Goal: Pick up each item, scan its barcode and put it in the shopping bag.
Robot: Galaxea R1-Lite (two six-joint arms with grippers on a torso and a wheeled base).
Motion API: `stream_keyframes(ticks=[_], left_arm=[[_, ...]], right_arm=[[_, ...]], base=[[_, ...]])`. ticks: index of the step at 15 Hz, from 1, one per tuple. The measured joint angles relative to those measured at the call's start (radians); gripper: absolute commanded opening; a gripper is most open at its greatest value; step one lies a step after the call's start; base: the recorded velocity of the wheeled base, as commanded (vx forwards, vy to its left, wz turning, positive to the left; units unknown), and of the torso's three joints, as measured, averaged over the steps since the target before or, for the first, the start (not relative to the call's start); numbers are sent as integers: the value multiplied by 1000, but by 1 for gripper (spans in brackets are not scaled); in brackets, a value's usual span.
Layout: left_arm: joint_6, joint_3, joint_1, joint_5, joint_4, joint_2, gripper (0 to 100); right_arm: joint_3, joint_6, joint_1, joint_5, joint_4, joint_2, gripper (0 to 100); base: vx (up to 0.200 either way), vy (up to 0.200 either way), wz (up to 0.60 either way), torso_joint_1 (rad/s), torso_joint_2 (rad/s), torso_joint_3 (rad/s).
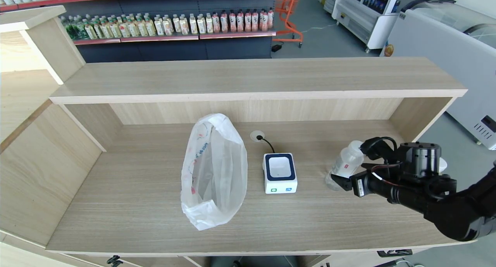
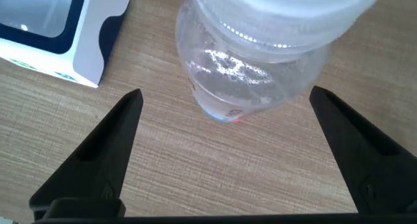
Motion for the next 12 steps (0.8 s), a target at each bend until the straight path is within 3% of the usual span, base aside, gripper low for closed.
stream_keyframes(ticks=[4, 12], left_arm=[[0, 0, 0, 0, 0, 0, 100], [0, 0, 0, 0, 0, 0, 100]], right_arm=[[-49, -22, 53, 0, -73, 73, 100], [-161, -73, 61, -2, -84, 152, 100]], base=[[0, 0, 0, 0, 0, 0], [0, 0, 0, 0, 0, 0]])
